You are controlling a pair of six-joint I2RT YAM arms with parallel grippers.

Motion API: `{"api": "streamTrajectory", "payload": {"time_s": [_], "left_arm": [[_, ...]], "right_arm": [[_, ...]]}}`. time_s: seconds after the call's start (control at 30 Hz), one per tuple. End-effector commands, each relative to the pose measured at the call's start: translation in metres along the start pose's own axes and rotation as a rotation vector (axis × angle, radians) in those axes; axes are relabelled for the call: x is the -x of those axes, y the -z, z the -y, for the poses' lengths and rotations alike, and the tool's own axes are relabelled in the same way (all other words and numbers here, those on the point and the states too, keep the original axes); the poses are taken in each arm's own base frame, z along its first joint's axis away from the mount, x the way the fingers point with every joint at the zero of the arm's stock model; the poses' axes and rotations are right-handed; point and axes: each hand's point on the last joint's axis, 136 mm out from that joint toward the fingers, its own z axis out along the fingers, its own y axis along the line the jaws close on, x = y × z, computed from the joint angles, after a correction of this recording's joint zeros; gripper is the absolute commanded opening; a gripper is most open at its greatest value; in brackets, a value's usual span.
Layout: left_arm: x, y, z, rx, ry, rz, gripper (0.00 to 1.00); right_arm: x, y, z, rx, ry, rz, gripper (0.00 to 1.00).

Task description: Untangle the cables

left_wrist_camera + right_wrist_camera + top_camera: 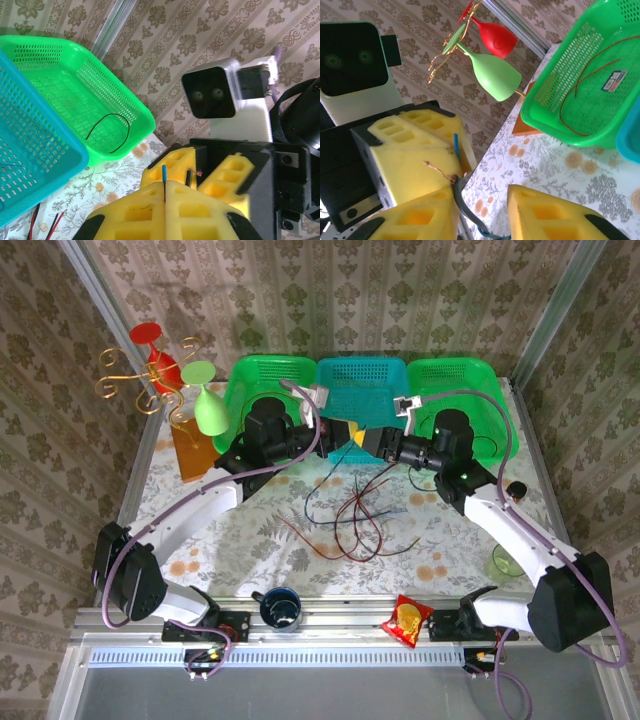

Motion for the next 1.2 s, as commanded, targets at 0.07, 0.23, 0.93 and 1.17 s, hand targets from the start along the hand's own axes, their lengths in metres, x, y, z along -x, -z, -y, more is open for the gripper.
{"api": "streamTrajectory", "payload": {"time_s": [0.07, 0.23, 0.93, 1.17], "left_arm": [[0.011, 0.01, 0.014, -0.031, -0.039, 0.039, 0.0], [0.011, 0.01, 0.013, -0.028, -0.038, 0.04, 0.0], [0.081, 0.03, 0.03, 0.112, -0.305, 0.203, 0.0], [0.114, 0.051, 0.044, 0.209, -0.533, 0.348, 0.0]], "right_arm": [[0.01, -0.003, -0.01, 0.059, 0.001, 0.02, 0.21], [0.01, -0.003, -0.011, 0.066, 0.003, 0.02, 0.16], [0.062, 0.089, -0.006, -0.437, 0.138, 0.345, 0.0], [0.091, 0.132, -0.039, -0.531, 0.266, 0.475, 0.0]]}}
